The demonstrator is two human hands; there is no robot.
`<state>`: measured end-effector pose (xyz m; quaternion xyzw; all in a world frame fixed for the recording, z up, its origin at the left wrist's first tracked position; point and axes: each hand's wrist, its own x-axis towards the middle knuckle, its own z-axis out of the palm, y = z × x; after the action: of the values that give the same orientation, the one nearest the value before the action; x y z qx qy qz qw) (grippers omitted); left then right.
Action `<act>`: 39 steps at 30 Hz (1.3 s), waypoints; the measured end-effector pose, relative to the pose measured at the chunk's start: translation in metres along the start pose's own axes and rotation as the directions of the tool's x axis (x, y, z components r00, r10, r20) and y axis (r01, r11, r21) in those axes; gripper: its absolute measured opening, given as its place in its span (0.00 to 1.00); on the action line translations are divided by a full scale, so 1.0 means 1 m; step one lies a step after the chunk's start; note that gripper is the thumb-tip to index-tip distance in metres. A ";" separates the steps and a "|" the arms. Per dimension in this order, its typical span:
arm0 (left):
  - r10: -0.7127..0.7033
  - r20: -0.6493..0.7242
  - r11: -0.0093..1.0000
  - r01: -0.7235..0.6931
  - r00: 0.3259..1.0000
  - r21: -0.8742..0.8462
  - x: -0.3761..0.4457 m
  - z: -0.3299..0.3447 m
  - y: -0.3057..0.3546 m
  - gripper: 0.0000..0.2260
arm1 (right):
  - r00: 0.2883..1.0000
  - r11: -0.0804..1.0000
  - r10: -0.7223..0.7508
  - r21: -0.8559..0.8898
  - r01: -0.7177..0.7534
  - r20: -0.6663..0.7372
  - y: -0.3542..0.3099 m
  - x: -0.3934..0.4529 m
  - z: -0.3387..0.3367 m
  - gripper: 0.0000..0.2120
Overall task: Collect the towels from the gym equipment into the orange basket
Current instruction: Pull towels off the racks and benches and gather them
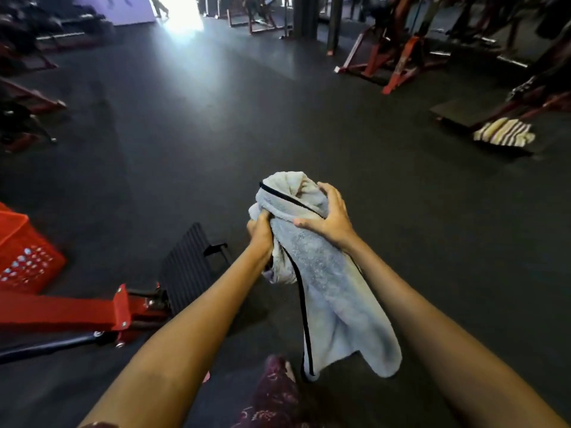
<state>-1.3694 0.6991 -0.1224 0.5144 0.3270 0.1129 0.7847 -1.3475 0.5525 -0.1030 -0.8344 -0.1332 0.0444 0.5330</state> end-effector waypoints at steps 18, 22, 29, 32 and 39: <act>-0.126 0.369 0.992 0.124 0.921 0.031 0.177 0.205 0.017 0.25 | 0.925 0.730 0.359 0.581 -0.361 0.124 0.086 0.236 -0.099 0.37; -0.087 0.418 0.994 0.053 0.904 0.093 0.208 0.213 0.038 0.17 | 0.926 0.726 0.355 0.586 -0.359 0.128 0.085 0.298 -0.087 0.40; 0.071 0.174 0.979 -0.101 0.982 0.175 0.297 0.232 0.059 0.35 | 0.908 0.717 0.280 0.562 -0.414 0.311 0.095 0.424 -0.048 0.41; 0.102 0.032 0.991 -0.105 0.994 0.083 0.340 0.249 0.068 0.29 | 0.892 0.728 0.239 0.537 -0.426 0.384 0.099 0.481 -0.037 0.42; 0.163 -0.245 0.980 -0.186 0.956 -0.073 0.411 0.268 0.118 0.32 | 0.800 0.821 0.093 0.410 -0.399 0.593 0.069 0.602 -0.008 0.40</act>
<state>-0.8692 0.7664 -0.1130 0.4859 0.3662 0.2584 0.7504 -0.7551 0.6800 -0.1211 -0.6223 -0.1490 0.3865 0.6641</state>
